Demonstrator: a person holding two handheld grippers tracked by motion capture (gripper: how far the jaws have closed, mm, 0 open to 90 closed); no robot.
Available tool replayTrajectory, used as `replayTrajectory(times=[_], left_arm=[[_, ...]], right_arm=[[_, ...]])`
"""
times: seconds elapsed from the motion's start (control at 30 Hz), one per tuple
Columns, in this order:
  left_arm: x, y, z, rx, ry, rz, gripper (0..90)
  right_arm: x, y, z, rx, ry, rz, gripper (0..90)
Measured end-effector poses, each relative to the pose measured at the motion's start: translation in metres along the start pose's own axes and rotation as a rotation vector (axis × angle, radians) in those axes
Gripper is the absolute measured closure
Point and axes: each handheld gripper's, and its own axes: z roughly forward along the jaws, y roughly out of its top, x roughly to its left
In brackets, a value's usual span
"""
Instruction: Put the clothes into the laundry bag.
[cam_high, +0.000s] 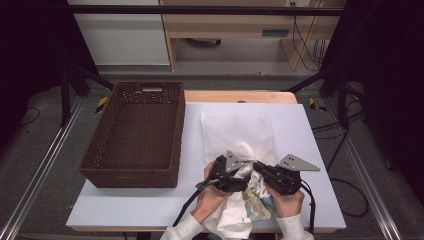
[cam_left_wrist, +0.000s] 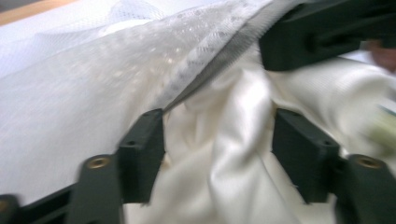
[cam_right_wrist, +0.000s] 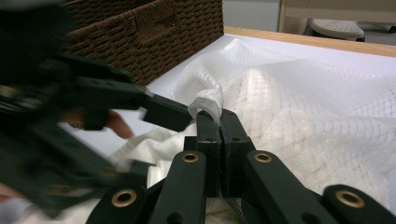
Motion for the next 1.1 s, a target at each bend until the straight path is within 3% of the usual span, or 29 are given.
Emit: replayTrajectory(times=[0.03, 0.07, 0.1, 0.13, 0.2, 0.23, 0.3, 0.37, 0.5, 0.53, 0.7, 0.73, 0.77, 0.8, 0.87, 0.93, 1.0, 1.1], left_arm=[[0.0, 0.0, 0.0, 0.0, 0.0, 0.0, 30.5], [0.0, -0.009, -0.014, -0.009, -0.038, -0.008, 29.9], [0.0, -0.009, -0.014, -0.009, -0.038, -0.008, 29.9], [-0.002, -0.021, -0.02, 0.015, -0.056, -0.01, 30.2], [-0.003, -0.029, -0.018, 0.041, -0.066, -0.015, 31.9], [-0.005, -0.033, -0.016, 0.048, -0.075, -0.018, 38.1], [-0.007, -0.046, -0.008, 0.048, -0.113, -0.063, 54.9], [-0.008, -0.049, -0.003, 0.011, -0.119, -0.088, 73.0], [-0.011, -0.038, -0.009, -0.017, -0.095, -0.056, 79.9], [-0.013, -0.025, -0.014, -0.042, -0.079, -0.032, 80.1], [-0.02, -0.003, -0.013, -0.056, -0.039, 0.007, 80.3], [-0.021, 0.005, -0.002, -0.034, -0.026, 0.029, 80.3], [-0.021, 0.005, -0.002, -0.034, -0.026, 0.029, 80.2], [-0.017, 0.01, 0.01, -0.013, -0.022, 0.029, 80.2], [-0.015, 0.013, 0.018, 0.01, -0.02, 0.035, 80.0], [-0.015, 0.014, 0.039, 0.053, 0.005, 0.075, 79.7], [-0.014, 0.013, 0.046, 0.067, 0.008, 0.078, 79.7], [-0.012, 0.01, 0.05, 0.047, -0.001, 0.055, 79.6]], right_arm=[[0.0, 0.0, 0.0, 0.0, 0.0, 0.0, 88.8], [0.0, -0.001, 0.001, 0.003, 0.001, 0.0, 88.8], [0.0, -0.001, 0.001, 0.004, 0.001, 0.0, 88.7], [0.0, -0.001, 0.001, 0.004, 0.0, -0.003, 88.7], [0.0, -0.001, 0.001, 0.005, 0.0, -0.004, 88.7], [0.0, -0.001, 0.002, 0.006, -0.002, -0.004, 88.7], [0.001, -0.001, 0.003, 0.01, -0.001, -0.004, 88.8], [0.002, -0.002, 0.005, 0.014, -0.001, -0.006, 88.7], [0.001, -0.002, 0.004, 0.01, 0.001, 0.001, 88.8], [0.0, -0.001, 0.003, 0.007, 0.002, 0.001, 88.8], [0.002, 0.0, 0.002, 0.002, 0.003, -0.006, 88.8], [0.001, 0.0, 0.002, -0.003, 0.002, -0.009, 88.8], [0.001, 0.001, 0.001, -0.005, -0.001, -0.001, 88.8], [0.001, 0.001, 0.0, -0.012, -0.001, -0.003, 88.8], [0.0, 0.002, -0.002, -0.017, -0.003, -0.009, 88.8], [-0.002, 0.004, -0.007, -0.032, -0.006, -0.006, 88.8], [-0.003, 0.004, -0.007, -0.031, -0.011, -0.006, 88.8], [-0.004, 0.003, -0.006, -0.024, -0.016, 0.0, 88.8]])
